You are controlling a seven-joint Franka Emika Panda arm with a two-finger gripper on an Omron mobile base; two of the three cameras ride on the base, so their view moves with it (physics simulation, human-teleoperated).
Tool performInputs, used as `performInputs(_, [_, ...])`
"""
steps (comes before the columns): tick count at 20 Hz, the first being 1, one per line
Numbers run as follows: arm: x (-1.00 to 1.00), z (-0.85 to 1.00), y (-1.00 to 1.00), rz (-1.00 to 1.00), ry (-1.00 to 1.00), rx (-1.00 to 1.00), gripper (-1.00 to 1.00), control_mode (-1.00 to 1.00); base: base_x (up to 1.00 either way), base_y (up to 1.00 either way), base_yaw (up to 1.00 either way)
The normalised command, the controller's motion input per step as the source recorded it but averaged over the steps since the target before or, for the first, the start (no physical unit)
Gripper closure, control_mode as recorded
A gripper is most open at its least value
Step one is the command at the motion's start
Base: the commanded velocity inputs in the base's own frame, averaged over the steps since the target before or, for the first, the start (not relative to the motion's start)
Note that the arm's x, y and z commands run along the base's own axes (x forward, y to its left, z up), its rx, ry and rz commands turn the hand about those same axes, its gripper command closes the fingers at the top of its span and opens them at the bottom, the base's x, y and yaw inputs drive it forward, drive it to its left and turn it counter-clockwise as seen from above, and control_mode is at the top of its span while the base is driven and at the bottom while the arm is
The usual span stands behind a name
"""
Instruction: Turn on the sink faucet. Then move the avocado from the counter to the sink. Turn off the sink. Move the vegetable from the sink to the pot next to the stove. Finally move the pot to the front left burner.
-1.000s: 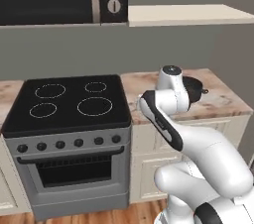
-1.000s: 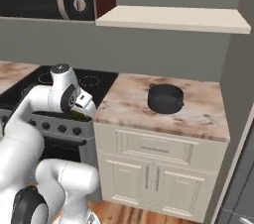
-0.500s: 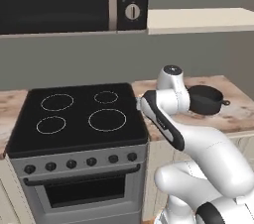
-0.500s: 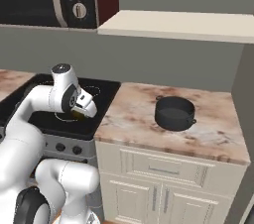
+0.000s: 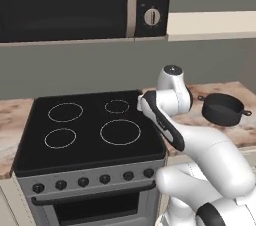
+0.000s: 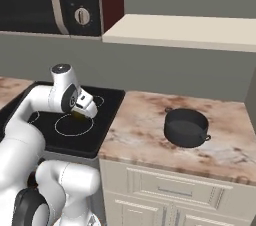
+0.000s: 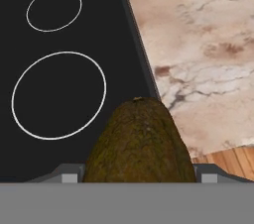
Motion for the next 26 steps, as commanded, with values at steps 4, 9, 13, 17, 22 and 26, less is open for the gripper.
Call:
performInputs(4, [0.00,0.00,0.00,0.00,0.00,0.00,1.00,1.00,0.29,0.01,0.00])
performInputs(9, [0.00,0.00,0.00,0.00,0.00,0.00,1.00,1.00,0.34,0.13,-0.01])
performInputs(13, [0.00,0.00,0.00,0.00,0.00,0.00,1.00,1.00,0.38,0.13,-0.01])
performInputs(17, [0.00,0.00,0.00,0.00,0.00,0.00,1.00,1.00,0.46,0.04,0.00])
performInputs(22, [0.00,0.00,0.00,0.00,0.00,0.00,1.00,1.00,0.27,0.15,-0.03])
performInputs(26, [0.02,0.00,0.14,-0.02,0.01,0.00,1.00,-1.00,0.08,0.09,-0.02])
